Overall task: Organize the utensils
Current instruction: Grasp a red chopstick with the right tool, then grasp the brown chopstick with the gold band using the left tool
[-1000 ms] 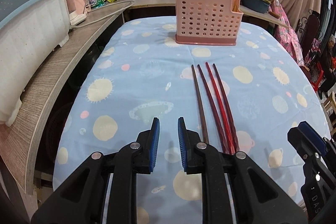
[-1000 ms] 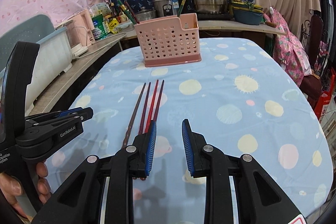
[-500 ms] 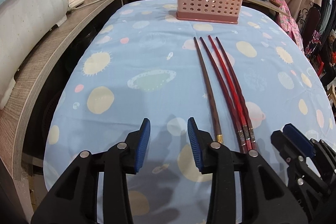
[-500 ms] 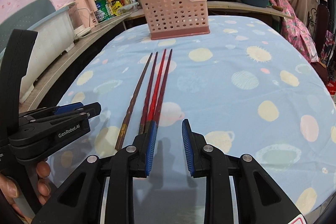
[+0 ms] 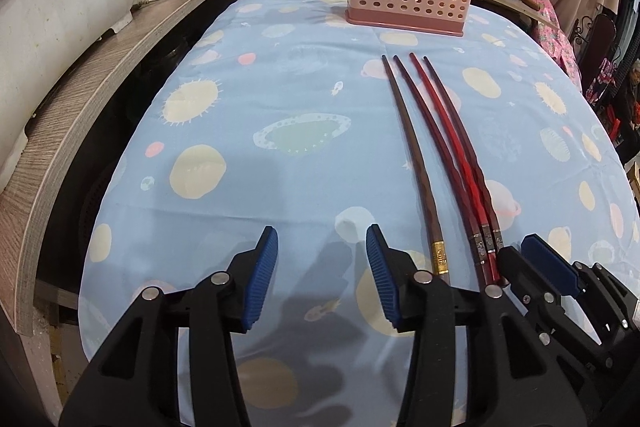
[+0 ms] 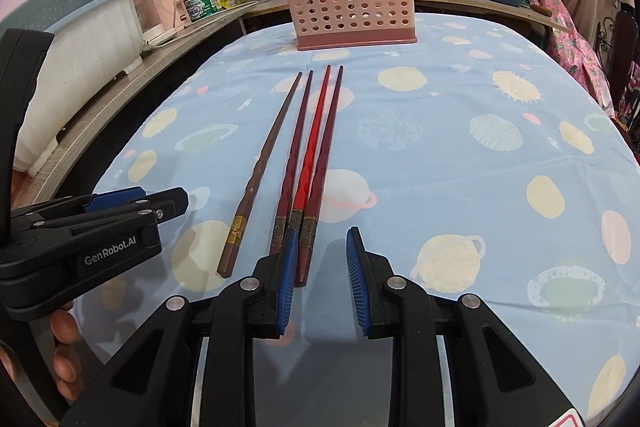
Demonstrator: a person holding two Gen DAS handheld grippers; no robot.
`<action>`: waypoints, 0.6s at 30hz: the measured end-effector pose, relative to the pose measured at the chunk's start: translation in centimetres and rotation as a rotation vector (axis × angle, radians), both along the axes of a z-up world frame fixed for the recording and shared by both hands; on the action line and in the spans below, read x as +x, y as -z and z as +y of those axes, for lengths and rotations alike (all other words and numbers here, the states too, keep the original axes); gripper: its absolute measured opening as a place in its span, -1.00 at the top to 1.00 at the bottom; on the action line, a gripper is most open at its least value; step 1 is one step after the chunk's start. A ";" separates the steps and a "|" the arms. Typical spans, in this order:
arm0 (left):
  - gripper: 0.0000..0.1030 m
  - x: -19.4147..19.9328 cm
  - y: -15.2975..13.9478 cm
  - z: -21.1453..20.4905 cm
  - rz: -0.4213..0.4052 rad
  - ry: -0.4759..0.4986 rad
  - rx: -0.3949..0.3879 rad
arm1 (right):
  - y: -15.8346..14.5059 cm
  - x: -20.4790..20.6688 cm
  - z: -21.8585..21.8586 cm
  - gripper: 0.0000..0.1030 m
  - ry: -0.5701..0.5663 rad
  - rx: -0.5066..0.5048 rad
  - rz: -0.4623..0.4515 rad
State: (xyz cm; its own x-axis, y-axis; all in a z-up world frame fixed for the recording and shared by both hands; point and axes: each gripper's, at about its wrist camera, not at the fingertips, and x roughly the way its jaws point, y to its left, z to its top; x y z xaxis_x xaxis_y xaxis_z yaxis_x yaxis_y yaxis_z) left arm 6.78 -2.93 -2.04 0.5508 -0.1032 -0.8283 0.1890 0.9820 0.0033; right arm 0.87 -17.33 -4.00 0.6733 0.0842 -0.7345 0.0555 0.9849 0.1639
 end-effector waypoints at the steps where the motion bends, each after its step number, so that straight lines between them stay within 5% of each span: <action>1: 0.15 0.0 0.0 0.0 -0.001 0.000 -0.001 | 0.0 0.0 0.0 0.52 0.005 -0.008 0.001; 12: 0.14 -0.1 0.3 -0.5 0.007 0.013 -0.007 | 0.3 0.4 0.3 0.58 0.004 -0.043 -0.002; 15: 0.14 -0.2 0.3 -0.6 0.007 0.016 -0.006 | 0.3 0.4 0.4 0.82 0.011 -0.068 -0.005; 18: -0.03 -0.3 0.2 -0.7 0.004 0.017 -0.013 | 0.3 0.2 -0.6 0.86 0.035 -0.046 -0.001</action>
